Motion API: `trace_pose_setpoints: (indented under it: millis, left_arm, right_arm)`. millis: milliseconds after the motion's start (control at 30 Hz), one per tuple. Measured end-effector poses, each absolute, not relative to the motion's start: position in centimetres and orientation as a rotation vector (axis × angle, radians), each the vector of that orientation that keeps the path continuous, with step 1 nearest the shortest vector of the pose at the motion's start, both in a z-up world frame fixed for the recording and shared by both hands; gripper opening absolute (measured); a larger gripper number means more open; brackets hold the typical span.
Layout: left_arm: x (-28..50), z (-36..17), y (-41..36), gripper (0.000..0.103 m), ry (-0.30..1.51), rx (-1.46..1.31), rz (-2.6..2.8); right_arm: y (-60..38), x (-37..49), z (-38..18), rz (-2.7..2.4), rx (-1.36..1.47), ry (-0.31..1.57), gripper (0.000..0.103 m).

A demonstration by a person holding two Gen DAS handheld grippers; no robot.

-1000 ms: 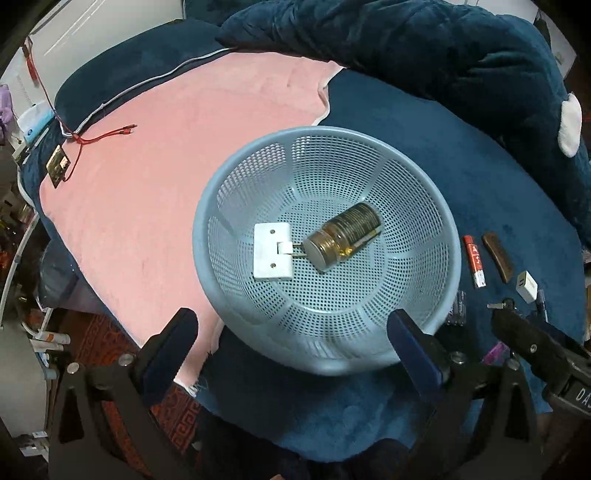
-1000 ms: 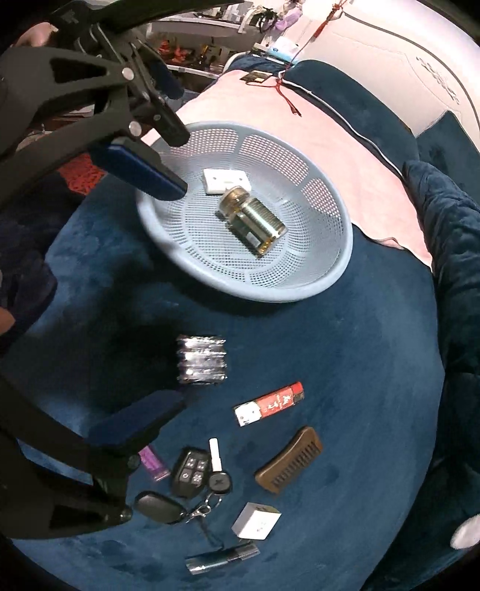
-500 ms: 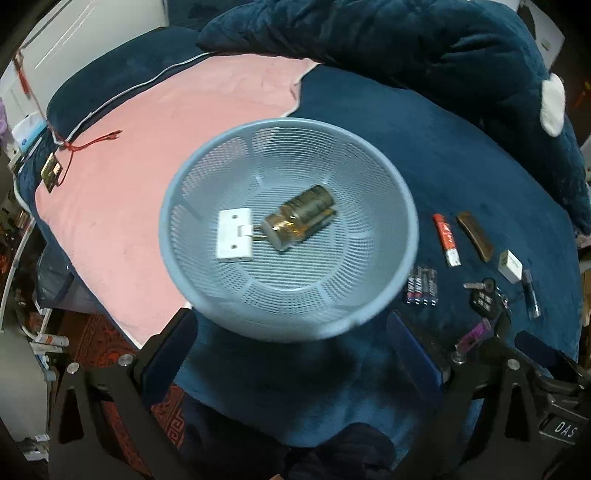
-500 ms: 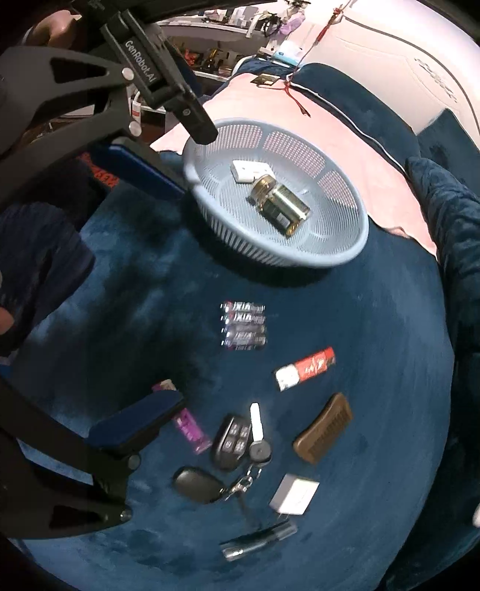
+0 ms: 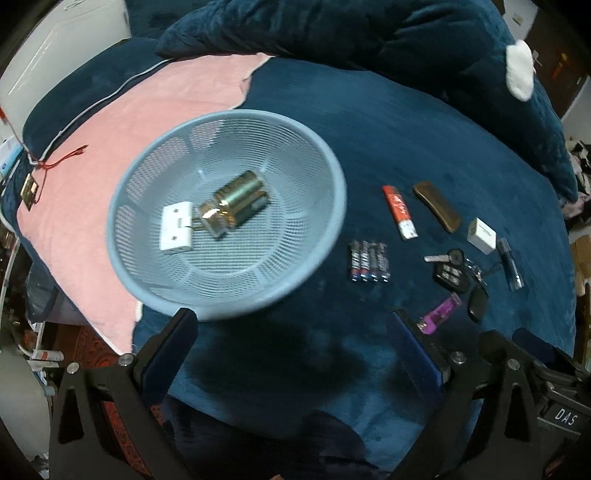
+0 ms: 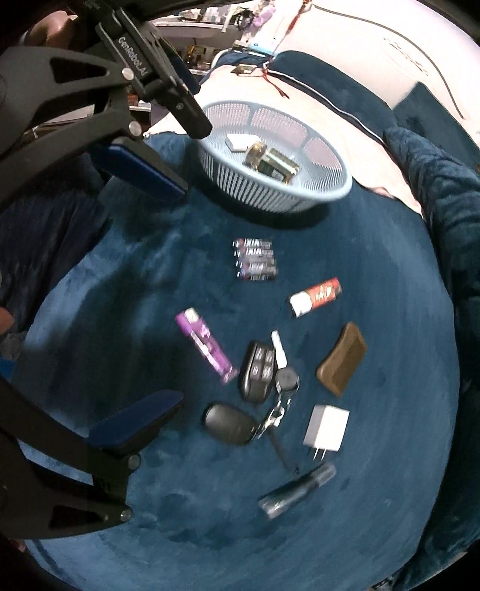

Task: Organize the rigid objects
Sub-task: 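Withdraw both tools from the basket back over the table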

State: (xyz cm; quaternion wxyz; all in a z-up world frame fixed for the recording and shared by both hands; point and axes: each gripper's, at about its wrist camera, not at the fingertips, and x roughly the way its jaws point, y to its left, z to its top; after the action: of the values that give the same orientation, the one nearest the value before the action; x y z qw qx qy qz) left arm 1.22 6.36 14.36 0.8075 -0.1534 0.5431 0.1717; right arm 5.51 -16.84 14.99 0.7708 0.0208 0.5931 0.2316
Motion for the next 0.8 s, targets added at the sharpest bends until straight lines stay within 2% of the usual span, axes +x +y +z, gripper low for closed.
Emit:
trace_pose_setpoints:
  millis: [800]
  left_arm:
    - [5.6,9.5,-0.6,0.102,1.267,-0.292,0.221]
  right_arm:
    - [-26.6,7.9,10.9,0.324,0.111,1.363,0.103]
